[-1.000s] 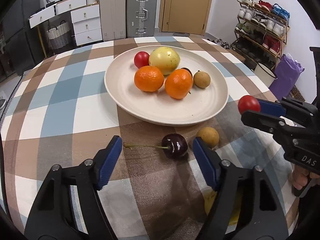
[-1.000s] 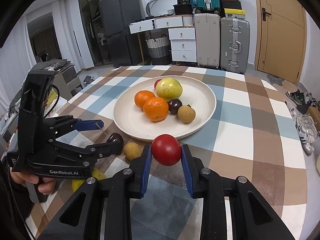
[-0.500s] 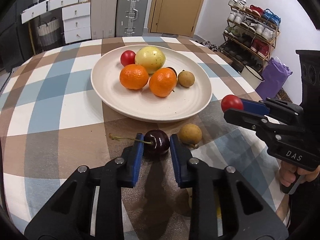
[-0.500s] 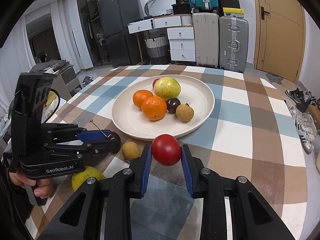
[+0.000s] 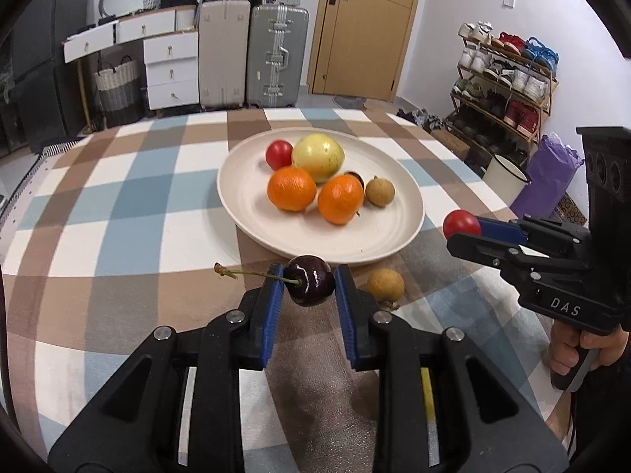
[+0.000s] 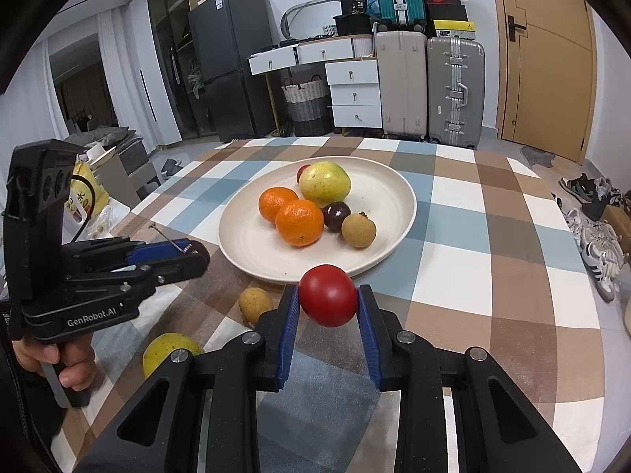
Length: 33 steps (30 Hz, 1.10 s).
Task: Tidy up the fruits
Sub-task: 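Carry the tomato in the right gripper while the left gripper carries the cherry over the plate, then open both grippers to drop the tomato and cherry onto the plate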
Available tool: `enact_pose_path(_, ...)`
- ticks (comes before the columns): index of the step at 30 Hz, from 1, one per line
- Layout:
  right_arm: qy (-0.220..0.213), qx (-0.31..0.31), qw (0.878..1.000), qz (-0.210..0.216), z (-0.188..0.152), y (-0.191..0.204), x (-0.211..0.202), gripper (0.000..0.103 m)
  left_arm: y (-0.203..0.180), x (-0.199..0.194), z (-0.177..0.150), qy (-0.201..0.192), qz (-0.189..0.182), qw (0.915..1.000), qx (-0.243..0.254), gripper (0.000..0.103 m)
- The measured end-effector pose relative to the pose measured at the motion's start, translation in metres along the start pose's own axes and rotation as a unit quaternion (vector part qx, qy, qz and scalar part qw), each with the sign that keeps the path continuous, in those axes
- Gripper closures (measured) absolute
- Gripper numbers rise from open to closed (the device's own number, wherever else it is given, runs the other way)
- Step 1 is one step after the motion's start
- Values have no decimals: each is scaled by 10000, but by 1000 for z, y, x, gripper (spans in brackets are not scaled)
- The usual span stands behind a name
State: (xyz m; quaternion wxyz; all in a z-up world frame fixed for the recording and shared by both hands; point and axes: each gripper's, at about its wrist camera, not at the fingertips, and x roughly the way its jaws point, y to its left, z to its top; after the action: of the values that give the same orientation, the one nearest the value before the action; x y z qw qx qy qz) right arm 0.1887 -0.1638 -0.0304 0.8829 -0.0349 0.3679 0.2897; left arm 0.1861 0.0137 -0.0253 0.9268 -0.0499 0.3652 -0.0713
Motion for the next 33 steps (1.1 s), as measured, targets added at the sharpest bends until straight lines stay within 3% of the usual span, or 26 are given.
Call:
enact_pose_path(18, -493, 161, 9987, 17, 30, 1, -21, 73, -3, -40, 36, -648, 195, 9977, 72, 79)
enact_pose_path(27, -698, 422, 9967, 6, 44, -5, -14, 73, -1, -22, 54, -810, 379, 9960, 54, 79)
enact_pose_path(33, -713, 602, 9956, -55, 41, -12, -4, 73, 1, -6, 53, -817, 304, 9962, -22, 79)
